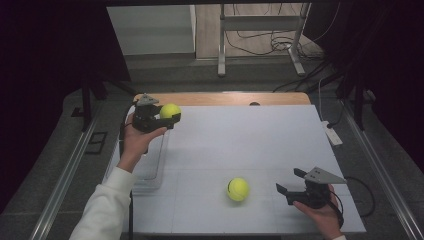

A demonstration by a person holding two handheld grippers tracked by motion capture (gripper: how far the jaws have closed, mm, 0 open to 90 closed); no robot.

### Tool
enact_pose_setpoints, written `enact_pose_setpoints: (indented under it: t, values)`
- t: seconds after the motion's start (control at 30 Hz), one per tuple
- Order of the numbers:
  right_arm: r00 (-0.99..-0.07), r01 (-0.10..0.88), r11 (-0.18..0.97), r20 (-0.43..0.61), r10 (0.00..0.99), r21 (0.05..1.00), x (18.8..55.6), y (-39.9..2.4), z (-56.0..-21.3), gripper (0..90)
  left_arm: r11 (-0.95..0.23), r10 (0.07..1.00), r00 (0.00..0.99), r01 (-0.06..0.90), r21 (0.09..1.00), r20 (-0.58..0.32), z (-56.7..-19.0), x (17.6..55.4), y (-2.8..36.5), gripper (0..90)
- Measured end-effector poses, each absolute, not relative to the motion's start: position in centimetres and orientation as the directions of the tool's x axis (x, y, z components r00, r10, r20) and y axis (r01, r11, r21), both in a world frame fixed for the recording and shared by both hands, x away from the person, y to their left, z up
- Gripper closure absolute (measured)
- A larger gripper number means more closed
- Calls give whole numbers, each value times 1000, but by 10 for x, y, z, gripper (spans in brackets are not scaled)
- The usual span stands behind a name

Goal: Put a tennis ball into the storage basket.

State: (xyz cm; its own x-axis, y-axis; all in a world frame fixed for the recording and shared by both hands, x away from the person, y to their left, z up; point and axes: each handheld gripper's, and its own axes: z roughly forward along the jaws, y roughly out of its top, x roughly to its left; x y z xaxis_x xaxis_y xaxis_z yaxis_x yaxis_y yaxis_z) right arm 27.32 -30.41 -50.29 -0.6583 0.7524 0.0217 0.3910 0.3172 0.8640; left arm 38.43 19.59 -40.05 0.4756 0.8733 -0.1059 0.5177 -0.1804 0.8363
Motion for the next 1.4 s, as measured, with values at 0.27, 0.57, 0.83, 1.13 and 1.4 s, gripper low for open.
enact_pose_setpoints:
  t: [0.27, 0.57, 0.83, 1.13, 1.4]
  values:
    - [-657, 391, 317, 21, 753, 864, 273, -304, -503, 120, -170, 886, 451, 529, 832, -106, -402, 386, 206, 275]
    - [-657, 392, 317, 21, 754, 864, 273, -304, -503, 120, -156, 901, 420, 539, 828, -104, -403, 386, 219, 275]
    - [-656, 392, 317, 21, 754, 863, 274, -304, -503, 120, -135, 913, 393, 545, 828, -109, -405, 388, 231, 275]
    - [-655, 393, 317, 20, 756, 863, 274, -304, -503, 120, -126, 922, 373, 554, 823, -109, -407, 389, 239, 275]
    - [-659, 393, 317, 24, 752, 863, 274, -304, -504, 121, -126, 929, 355, 561, 818, -101, -408, 388, 249, 275]
